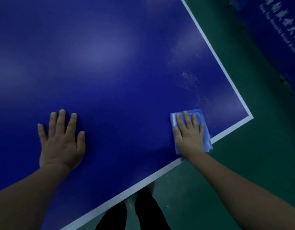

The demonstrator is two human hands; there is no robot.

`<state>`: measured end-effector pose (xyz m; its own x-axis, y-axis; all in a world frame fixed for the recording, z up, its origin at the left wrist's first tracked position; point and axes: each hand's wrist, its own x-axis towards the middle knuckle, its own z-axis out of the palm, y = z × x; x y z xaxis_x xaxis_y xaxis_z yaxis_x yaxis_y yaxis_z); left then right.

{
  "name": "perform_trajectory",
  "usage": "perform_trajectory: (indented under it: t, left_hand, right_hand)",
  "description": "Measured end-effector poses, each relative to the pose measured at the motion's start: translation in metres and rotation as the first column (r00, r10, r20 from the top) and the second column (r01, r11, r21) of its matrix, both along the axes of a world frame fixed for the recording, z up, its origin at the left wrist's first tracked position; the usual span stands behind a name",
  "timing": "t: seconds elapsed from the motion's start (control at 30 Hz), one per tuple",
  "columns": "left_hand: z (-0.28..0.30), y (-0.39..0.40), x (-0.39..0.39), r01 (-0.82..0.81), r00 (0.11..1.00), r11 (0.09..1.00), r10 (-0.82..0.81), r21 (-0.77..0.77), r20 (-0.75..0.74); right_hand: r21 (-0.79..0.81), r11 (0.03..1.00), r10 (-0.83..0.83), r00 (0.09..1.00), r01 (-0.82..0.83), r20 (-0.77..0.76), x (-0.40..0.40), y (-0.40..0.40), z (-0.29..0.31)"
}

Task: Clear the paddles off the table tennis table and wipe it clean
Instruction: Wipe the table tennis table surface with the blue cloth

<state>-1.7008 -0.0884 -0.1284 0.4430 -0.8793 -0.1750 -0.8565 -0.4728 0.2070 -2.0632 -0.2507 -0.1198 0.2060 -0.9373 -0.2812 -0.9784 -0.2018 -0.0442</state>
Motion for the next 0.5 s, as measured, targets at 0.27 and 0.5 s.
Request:
perform_trajectory:
  t: [0.27, 0.5]
  left_hand:
    - [-0.006, 0.000, 0.005, 0.011, 0.997, 0.998, -0.016, 0.062, 0.075]
    - [-0.012, -0.008, -0.031, -0.081, 0.994, 0.996, 0.078, 0.041, 0.073]
  right_hand:
    - [-0.020, 0.958, 0.288, 0.955, -0.287, 0.076, 0.066, 0.048, -0.002]
    - [-0.051, 0.873, 0.487, 0.859, -0.486, 0.156, 0.065, -0.013, -0.005]
